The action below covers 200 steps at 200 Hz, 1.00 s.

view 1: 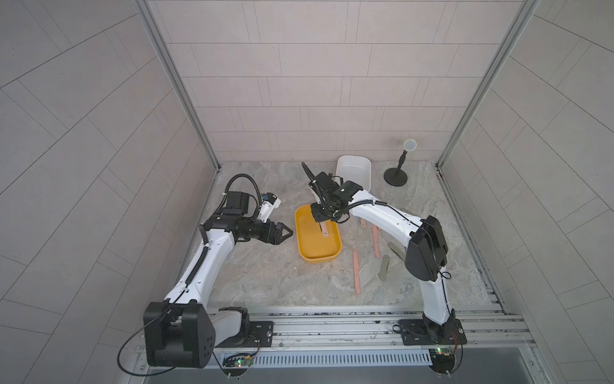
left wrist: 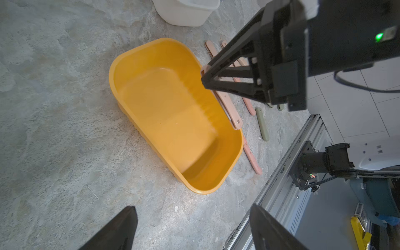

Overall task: Place the fruit knives into the storage box by color
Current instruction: Place the fruit knife in the storage box.

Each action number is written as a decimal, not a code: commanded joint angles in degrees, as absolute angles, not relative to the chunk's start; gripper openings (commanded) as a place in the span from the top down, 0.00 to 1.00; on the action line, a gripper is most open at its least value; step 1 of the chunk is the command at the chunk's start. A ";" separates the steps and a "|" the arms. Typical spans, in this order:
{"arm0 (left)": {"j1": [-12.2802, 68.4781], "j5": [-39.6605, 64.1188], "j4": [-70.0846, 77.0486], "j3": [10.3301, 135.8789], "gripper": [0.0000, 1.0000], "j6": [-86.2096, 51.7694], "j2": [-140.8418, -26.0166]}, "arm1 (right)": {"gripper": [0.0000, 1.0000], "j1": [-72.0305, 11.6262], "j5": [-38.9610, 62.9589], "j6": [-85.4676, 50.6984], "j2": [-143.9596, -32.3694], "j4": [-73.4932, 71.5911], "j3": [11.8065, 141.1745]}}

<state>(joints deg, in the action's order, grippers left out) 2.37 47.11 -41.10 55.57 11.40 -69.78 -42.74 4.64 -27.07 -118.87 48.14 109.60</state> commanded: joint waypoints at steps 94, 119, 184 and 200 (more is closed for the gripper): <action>2.15 46.72 -41.92 55.20 0.12 12.66 -69.61 | 0.74 -44.08 7.38 -32.56 -127.89 44.12 112.10; 2.17 46.68 -41.92 55.11 0.12 12.74 -69.69 | 0.74 -44.12 7.87 -32.91 -129.48 43.53 112.26; 2.19 46.87 -41.66 55.03 0.12 12.77 -69.65 | 0.64 -44.12 8.28 -33.48 -130.69 42.76 112.26; 2.19 46.93 -41.74 55.09 0.12 12.73 -69.96 | 0.55 -44.08 8.34 -33.49 -130.52 42.76 112.14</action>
<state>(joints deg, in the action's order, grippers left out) 2.37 46.44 -41.08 55.57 11.44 -69.78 -43.94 8.60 -32.69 -130.56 42.78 111.33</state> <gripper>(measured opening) 0.876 0.403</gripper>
